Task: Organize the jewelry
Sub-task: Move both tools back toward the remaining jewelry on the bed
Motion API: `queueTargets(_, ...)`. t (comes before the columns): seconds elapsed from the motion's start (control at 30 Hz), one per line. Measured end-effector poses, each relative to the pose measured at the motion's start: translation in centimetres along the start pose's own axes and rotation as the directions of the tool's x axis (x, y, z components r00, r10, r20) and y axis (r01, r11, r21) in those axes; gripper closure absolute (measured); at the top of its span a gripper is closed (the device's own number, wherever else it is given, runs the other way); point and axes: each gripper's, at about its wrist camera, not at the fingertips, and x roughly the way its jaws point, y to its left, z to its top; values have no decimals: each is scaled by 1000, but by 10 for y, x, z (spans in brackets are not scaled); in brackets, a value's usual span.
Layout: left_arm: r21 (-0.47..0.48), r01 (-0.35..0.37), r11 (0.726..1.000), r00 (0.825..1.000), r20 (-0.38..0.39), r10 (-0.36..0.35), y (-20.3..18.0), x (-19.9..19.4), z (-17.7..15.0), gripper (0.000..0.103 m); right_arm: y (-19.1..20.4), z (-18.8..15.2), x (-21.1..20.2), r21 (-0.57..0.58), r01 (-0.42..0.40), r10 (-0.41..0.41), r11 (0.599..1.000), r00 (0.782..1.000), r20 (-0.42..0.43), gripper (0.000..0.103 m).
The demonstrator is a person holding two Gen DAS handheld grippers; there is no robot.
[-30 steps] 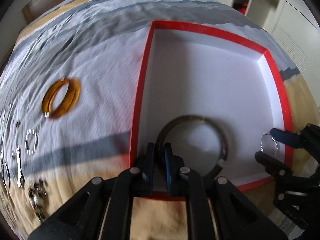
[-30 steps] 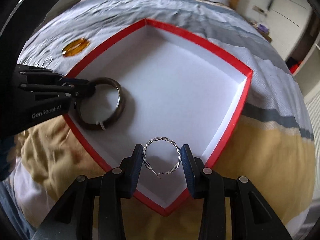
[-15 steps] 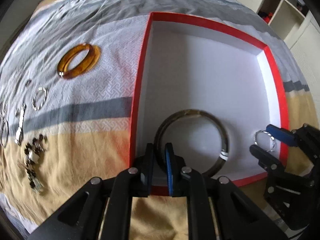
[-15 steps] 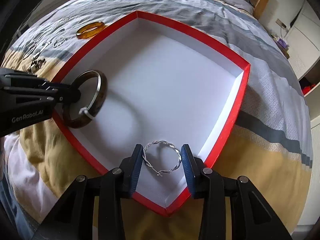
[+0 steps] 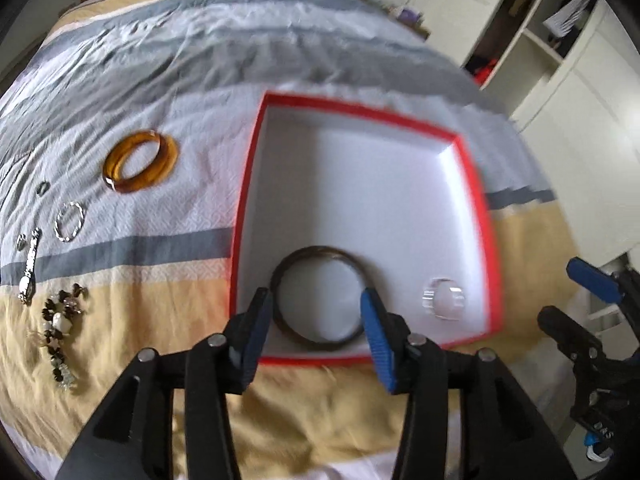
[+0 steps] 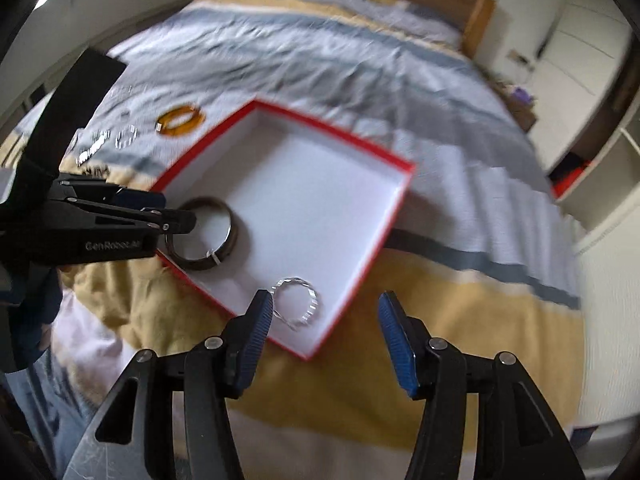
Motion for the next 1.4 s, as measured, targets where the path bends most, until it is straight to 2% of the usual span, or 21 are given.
queueTargets(0.1, 48, -2, 999, 998, 62, -1, -7, -35, -7, 57, 2, -6, -34, 35, 21, -23, 999, 999, 42, 48)
queueTargets(0.2, 90, -15, 996, 994, 107, 6, 6, -66, -19, 56, 15, -4, -59, 60, 14, -20, 998, 996, 89, 47)
queueTargets(0.4, 113, -127, 985, 983, 145, 110, 79, -111, -60, 57, 67, -1, -88, 113, -82, 60, 990, 981, 187, 44)
queueTargets(0.57, 27, -190, 981, 971, 155, 184, 164, -145, -97, 57, 117, -2, -79, 157, -192, 160, 969, 968, 195, 44)
queueTargets(0.7, -56, -221, 974, 962, 149, 227, 228, -164, -118, 57, 162, 0, -56, 174, -259, 233, 950, 960, 158, 44)
queueTargets(0.83, -118, -241, 963, 956, 144, 257, 272, -171, -126, 57, 195, 4, -34, 177, -302, 285, 937, 952, 113, 46)
queueTargets(0.97, -164, -223, 961, 959, 141, 246, 298, -170, -128, 57, 220, 14, -18, 157, -319, 309, 935, 947, 83, 47)
queueTargets(1.17, -193, -177, 965, 972, 122, 202, 314, -147, -118, 57, 250, 39, 14, 142, -359, 356, 923, 933, 43, 47)
queueTargets(1.4, -148, -88, 985, 988, 110, 105, 311, -114, -83, 57, 276, 60, 64, 140, -388, 394, 911, 919, -17, 51)
